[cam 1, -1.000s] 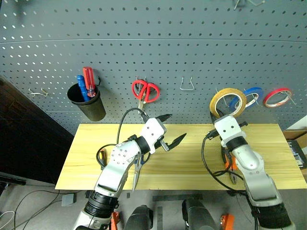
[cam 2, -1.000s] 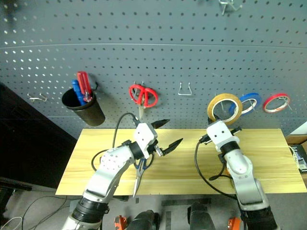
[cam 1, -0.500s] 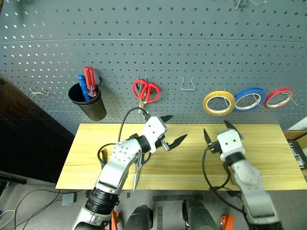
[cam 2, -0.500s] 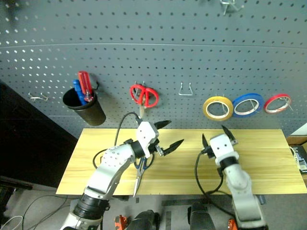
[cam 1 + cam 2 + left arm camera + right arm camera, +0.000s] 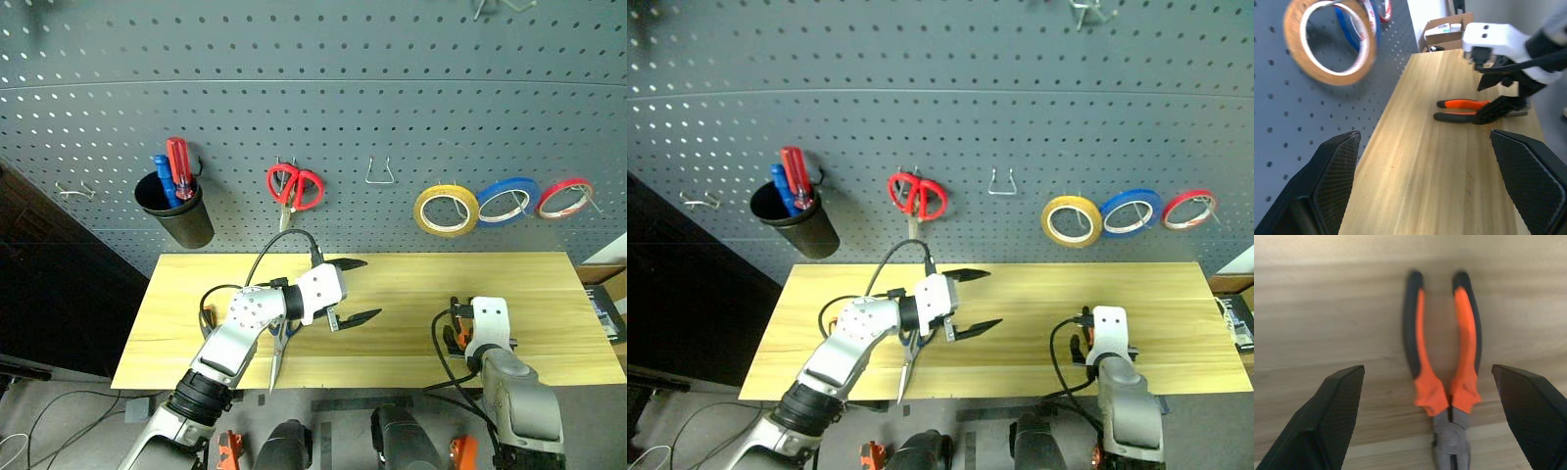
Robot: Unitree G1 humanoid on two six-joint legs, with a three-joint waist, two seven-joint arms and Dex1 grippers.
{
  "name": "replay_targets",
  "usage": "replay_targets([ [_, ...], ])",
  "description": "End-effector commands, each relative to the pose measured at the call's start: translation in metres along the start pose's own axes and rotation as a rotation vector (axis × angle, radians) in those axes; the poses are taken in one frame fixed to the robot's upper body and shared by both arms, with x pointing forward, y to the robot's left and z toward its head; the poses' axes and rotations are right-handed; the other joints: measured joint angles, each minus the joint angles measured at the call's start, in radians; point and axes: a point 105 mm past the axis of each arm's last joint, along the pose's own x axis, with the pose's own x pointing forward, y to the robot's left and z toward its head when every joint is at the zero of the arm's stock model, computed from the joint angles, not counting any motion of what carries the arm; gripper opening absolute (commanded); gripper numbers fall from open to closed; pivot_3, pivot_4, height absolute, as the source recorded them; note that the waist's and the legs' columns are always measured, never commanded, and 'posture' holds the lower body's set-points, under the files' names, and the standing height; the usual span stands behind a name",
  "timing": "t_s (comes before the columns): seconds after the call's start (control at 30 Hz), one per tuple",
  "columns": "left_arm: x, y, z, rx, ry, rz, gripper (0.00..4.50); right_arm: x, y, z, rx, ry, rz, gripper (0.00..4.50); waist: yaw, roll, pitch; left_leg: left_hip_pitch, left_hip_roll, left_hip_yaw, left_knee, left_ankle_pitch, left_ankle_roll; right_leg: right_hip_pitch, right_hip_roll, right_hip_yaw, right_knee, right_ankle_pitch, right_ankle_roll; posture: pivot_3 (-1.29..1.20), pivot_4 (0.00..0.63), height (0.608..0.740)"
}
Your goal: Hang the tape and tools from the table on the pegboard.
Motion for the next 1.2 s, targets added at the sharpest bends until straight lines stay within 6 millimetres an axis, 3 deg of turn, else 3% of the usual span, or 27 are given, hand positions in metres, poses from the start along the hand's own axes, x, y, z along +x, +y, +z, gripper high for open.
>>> replay_targets([
  [0.03, 0.000, -0.004, 0.005, 0.033, -0.018, -0.017, 4.50, 0.008, -0.007, 0.006, 0.010, 0.006, 0.018, 4.48, -0.001, 0.000, 0.000, 0.000, 0.000, 0.000, 0.000, 0.000, 0.000, 0.000, 0.000, 0.000, 0.000, 0.000, 0.000, -0.07, 0.223, 0.740],
  [0.27, -0.001, -0.005, 0.002, 0.036, -0.007, -0.016, 4.50, 0.025, -0.014, 0.000, 0.010, 0.105, 0.068, 4.48, -0.002, 0.000, 0.000, 0.000, 0.000, 0.001, 0.000, 0.000, 0.001, 0.000, 0.000, 0.000, 0.001, 0.000, 0.000, -0.05, 0.224, 0.740],
  [0.53, -0.002, -0.002, -0.001, 0.050, -0.005, -0.003, 4.50, 0.028, -0.007, -0.005, 0.017, 0.194, 0.155, 4.48, -0.001, -0.001, -0.001, 0.000, 0.001, 0.001, 0.001, 0.000, 0.001, 0.001, 0.000, 0.000, 0.001, 0.000, 0.000, -0.05, 0.221, 0.740],
  [0.63, -0.003, -0.004, -0.002, 0.046, -0.004, -0.006, 4.50, 0.030, -0.003, -0.008, 0.050, 0.223, 0.178, 3.88, -0.001, -0.003, -0.002, 0.000, 0.001, 0.001, 0.001, 0.001, 0.001, 0.001, 0.000, 0.000, 0.001, 0.000, 0.000, -0.05, 0.220, 0.740],
  [0.77, -0.006, -0.005, -0.004, 0.028, -0.002, -0.001, 4.50, 0.029, 0.005, 0.001, 0.051, 0.200, 0.187, 2.65, -0.002, -0.005, -0.003, 0.000, 0.001, 0.001, 0.001, 0.001, 0.001, 0.001, 0.000, 0.000, 0.001, 0.000, 0.000, -0.05, 0.221, 0.740],
  [0.9, -0.010, -0.003, -0.006, -0.018, -0.008, 0.029, 4.50, 0.025, 0.016, 0.017, 0.043, 0.120, 0.195, 2.64, -0.002, -0.005, -0.003, 0.000, 0.001, 0.001, 0.001, 0.001, 0.001, 0.000, 0.000, 0.000, 0.001, 0.000, 0.000, -0.05, 0.221, 0.740],
  [1.0, -0.023, 0.001, -0.008, -0.101, -0.024, 0.074, 4.50, 0.006, 0.038, 0.049, 0.072, -0.066, 0.239, 2.64, -0.003, -0.005, -0.003, 0.000, 0.001, 0.001, 0.000, 0.001, 0.001, -0.001, 0.000, 0.000, 0.002, 0.000, 0.000, -0.05, 0.221, 0.740],
  [1.2, -0.061, 0.014, -0.013, -0.244, -0.027, 0.249, 4.50, -0.073, 0.102, 0.098, -0.066, -0.457, 0.385, 2.64, -0.004, -0.004, -0.003, -0.002, 0.001, 0.000, 0.000, 0.000, 0.001, -0.004, 0.000, 0.001, 0.001, 0.000, 0.000, -0.05, 0.222, 0.740],
])
